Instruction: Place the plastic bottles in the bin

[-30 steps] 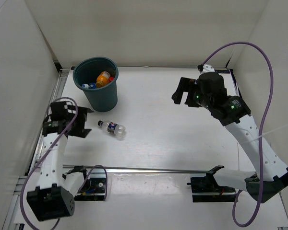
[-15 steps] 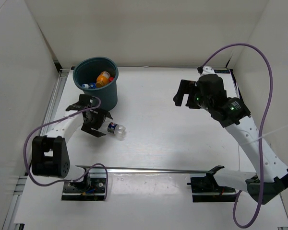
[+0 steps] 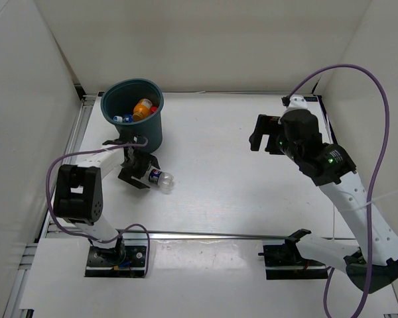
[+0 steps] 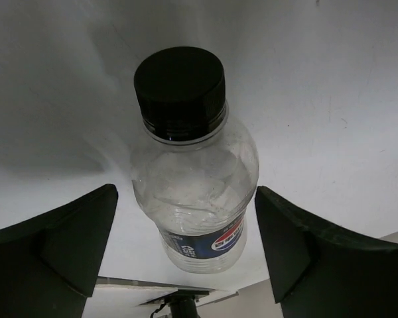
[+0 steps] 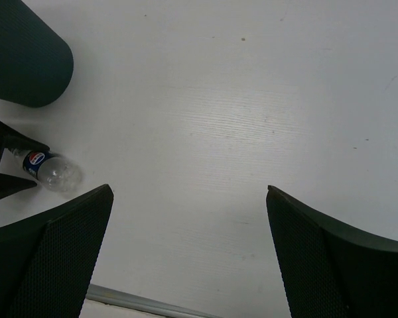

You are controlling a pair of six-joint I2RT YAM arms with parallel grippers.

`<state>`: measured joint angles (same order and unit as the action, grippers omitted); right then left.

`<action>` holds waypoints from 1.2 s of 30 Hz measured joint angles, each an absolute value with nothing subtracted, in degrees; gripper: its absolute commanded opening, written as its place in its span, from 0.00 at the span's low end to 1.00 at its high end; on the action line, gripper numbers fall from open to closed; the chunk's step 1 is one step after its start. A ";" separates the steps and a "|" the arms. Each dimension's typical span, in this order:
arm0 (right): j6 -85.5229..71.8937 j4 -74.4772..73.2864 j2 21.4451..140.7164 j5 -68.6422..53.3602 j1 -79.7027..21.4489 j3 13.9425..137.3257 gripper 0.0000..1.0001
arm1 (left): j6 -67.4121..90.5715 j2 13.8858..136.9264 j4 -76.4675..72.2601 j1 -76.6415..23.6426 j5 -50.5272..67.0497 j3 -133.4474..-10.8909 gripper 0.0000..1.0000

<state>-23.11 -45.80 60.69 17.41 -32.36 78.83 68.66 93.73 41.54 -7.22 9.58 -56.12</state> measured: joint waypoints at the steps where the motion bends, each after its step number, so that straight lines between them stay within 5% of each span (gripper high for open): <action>1: -23.05 -45.80 60.69 17.65 -32.36 78.83 1.00 | 68.84 93.86 41.52 -7.57 9.58 -56.12 0.88; 5: -22.81 -45.82 60.73 18.02 -32.36 78.81 1.00 | 69.47 94.45 41.52 -8.82 9.45 -56.12 0.62; 11: -22.41 -46.02 60.80 18.11 -32.36 78.81 1.00 | 69.56 92.71 41.45 -9.63 8.43 -54.33 0.50; 20: -22.33 -46.28 61.12 18.11 -32.36 77.73 1.00 | 69.19 79.13 55.83 -11.16 -1.21 -56.25 0.51; 27: -22.94 -46.19 61.34 17.98 -32.36 76.01 1.00 | 65.98 69.14 67.31 -14.79 -11.66 -86.63 0.52; 36: -23.79 -46.15 62.24 16.71 -32.36 75.96 1.00 | 56.84 83.11 65.91 -8.60 -17.41 -122.15 0.61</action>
